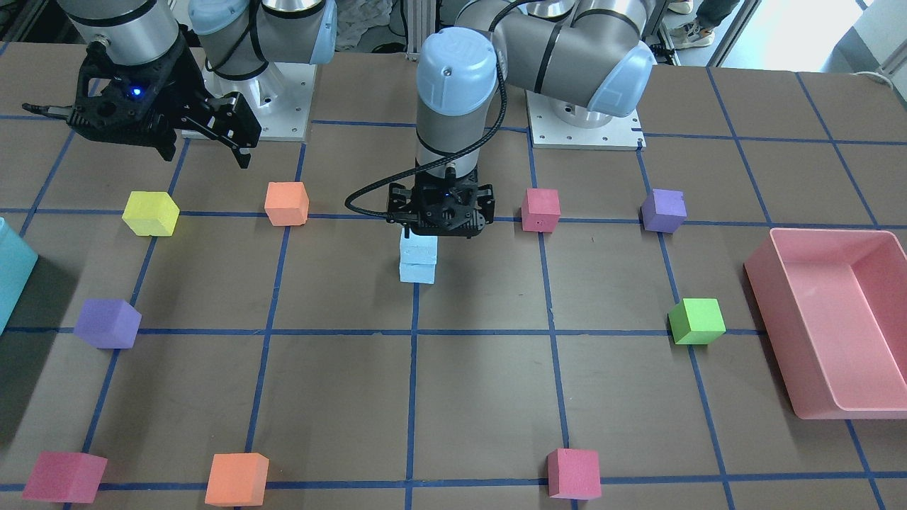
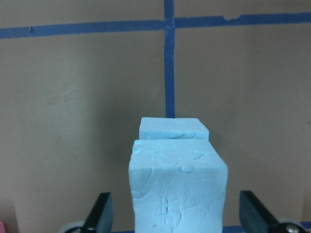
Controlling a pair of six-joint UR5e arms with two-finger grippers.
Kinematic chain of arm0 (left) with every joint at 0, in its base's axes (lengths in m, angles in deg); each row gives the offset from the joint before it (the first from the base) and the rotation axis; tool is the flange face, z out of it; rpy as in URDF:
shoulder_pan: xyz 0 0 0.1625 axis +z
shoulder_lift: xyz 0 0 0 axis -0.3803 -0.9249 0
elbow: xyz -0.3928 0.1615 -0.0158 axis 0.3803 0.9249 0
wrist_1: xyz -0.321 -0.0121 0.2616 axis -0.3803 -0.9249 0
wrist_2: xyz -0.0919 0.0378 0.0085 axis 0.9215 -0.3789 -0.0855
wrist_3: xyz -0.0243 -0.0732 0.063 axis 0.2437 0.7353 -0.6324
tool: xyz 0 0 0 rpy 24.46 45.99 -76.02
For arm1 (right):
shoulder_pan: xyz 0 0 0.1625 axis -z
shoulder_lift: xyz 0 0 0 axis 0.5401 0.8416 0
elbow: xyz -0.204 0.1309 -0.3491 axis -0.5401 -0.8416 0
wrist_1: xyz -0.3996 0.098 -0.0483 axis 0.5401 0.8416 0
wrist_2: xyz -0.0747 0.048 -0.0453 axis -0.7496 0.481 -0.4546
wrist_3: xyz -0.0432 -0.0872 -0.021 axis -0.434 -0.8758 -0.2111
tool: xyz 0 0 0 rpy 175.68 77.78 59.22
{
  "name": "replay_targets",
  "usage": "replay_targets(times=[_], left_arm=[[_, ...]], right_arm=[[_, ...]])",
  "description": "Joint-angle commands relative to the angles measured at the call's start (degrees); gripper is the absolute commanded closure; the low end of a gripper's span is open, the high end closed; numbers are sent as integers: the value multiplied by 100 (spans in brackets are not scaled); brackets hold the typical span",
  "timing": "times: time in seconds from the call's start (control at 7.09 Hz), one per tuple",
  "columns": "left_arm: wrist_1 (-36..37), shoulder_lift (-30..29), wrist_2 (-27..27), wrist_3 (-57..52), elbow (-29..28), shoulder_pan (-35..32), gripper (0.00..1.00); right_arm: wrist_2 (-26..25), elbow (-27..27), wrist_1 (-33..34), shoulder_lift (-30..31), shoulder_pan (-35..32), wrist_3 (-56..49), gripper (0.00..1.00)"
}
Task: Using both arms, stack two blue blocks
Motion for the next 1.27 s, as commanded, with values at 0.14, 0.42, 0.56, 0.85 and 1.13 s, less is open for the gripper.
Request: replay_targets(times=[0.14, 0.42, 0.56, 0.85, 1.13], left_arm=[[-1774, 633, -392, -2005, -937, 1563, 0], [-1937, 1055, -419, -2277, -1089, 2068, 0], [-1929, 1188, -324, -2303, -1089, 2130, 0], [-1946, 1172, -367, -2224, -1115, 2086, 0], [-1964, 1215, -314, -2233, -1124, 2104, 0]], right_arm=[[-9, 4, 0, 0, -3, -40, 0], [-9, -5, 0, -1, -3, -162, 0], [-18, -5, 0, -1, -3, -215, 0], [-9, 4, 9, -9, -3, -215, 0], [-18, 4, 9, -9, -3, -250, 0]])
